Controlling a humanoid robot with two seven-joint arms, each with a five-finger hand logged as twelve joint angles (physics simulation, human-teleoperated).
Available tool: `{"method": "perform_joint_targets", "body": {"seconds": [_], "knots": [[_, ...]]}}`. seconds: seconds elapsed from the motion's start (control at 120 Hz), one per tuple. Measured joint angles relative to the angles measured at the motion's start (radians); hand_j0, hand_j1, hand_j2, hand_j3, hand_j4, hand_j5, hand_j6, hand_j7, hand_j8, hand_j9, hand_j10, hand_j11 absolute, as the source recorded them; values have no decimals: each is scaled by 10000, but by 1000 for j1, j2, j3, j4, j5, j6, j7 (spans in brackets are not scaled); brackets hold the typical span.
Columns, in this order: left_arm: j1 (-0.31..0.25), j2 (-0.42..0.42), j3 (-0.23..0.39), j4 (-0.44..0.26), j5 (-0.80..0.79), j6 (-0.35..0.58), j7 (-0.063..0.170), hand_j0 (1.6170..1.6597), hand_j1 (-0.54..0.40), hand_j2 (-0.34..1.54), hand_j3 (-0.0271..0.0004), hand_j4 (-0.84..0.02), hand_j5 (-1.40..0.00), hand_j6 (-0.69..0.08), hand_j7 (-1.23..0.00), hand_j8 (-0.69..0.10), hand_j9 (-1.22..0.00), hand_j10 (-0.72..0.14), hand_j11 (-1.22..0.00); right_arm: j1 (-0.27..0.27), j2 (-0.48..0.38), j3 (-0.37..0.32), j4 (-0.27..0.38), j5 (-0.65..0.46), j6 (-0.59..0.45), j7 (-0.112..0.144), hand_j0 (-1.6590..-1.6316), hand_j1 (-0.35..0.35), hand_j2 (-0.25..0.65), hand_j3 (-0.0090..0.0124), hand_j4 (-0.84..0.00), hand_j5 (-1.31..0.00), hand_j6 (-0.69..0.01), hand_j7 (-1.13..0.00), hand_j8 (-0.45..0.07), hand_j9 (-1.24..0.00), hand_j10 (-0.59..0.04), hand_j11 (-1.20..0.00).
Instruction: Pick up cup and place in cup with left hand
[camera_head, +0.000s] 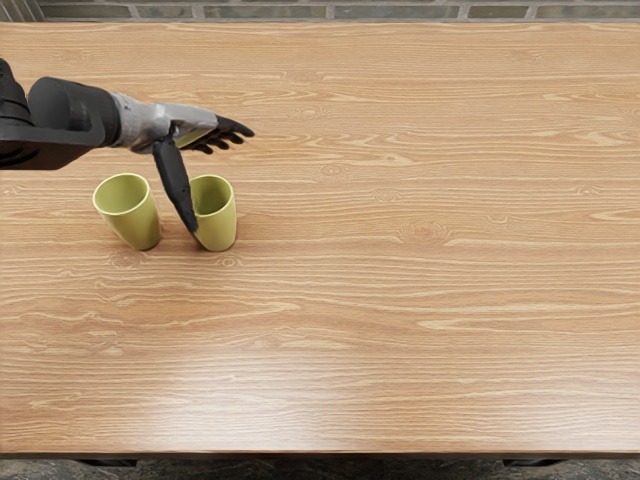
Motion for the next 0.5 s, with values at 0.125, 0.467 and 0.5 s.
{"method": "perform_joint_targets", "body": {"seconds": [0.125, 0.467, 0.5], "knots": [[6, -33, 30, 19, 96, 53, 7, 16581, 2795, 125, 0, -608, -764, -615, -763, -612, -762, -603, -761, 0, 0, 0, 0, 0, 0, 0, -16581, -3491, 0, 0, -3, 0, -4, 0, -3, 0, -2, 0], [7, -65, 116, 26, 161, 148, 10, 16581, 2456, 186, 0, -900, -1136, -909, -1134, -906, -1133, -894, -1132, 0, 0, 0, 0, 0, 0, 0, -16581, -3491, 0, 0, -3, 0, -4, 0, -3, 0, -2, 0], [8, -70, 121, 27, 163, 153, 10, 16581, 2433, 191, 0, -920, -1161, -930, -1160, -926, -1158, -914, -1157, 0, 0, 0, 0, 0, 0, -1, -16581, -3491, 1, 0, -3, 0, -4, 0, -3, 0, -2, 0]]}}
